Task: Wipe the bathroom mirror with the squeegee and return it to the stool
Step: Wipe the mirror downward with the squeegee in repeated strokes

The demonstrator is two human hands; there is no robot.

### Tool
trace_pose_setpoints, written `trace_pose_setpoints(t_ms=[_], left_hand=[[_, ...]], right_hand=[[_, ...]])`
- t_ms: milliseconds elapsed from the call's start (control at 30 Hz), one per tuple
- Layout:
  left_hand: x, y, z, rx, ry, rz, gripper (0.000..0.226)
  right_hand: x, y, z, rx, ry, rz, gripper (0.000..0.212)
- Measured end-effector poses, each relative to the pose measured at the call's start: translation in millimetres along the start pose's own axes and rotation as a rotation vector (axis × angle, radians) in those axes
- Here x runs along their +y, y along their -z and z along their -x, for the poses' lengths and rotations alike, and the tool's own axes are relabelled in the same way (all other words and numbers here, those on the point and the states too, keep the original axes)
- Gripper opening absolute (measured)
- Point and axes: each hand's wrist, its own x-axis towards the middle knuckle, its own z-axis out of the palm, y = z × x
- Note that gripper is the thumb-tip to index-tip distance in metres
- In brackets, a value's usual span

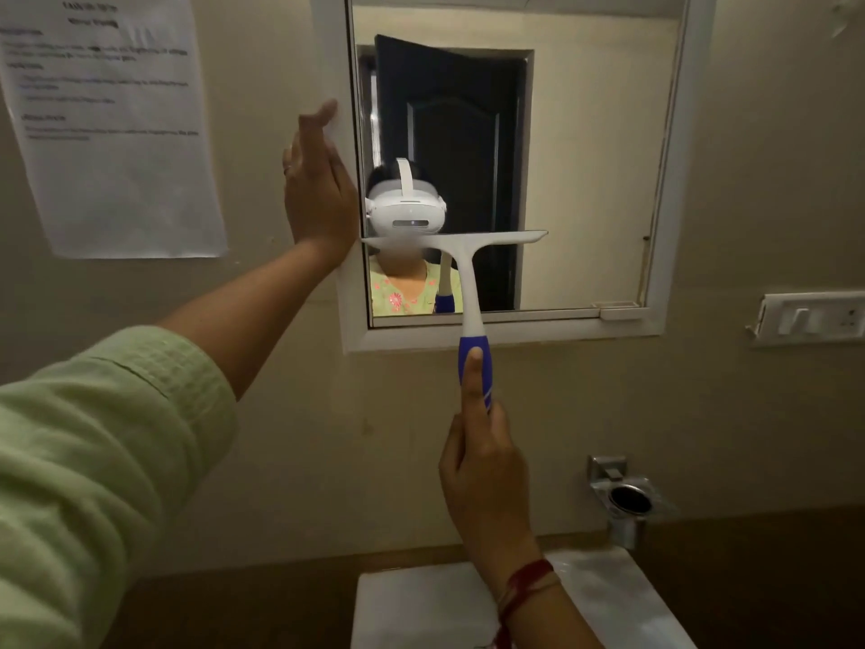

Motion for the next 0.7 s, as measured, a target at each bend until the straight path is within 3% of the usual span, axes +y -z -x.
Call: trace_pose_setpoints(t_ms=[333, 600, 700], left_hand=[[3, 2, 2, -0.012, 0.005, -0.040, 0.034], [8, 4, 3, -0.005, 0.009, -0.042, 0.033], [5, 4, 3, 0.002, 0.010, -0.060, 0.034]], right_hand=[[-2, -1, 20, -0.028, -0.073, 0.023, 0.061], [-4, -2, 35, -0.068, -0.124, 0.000, 0.079], [-7, 0, 35, -0.065, -0.142, 0.002, 0.071]])
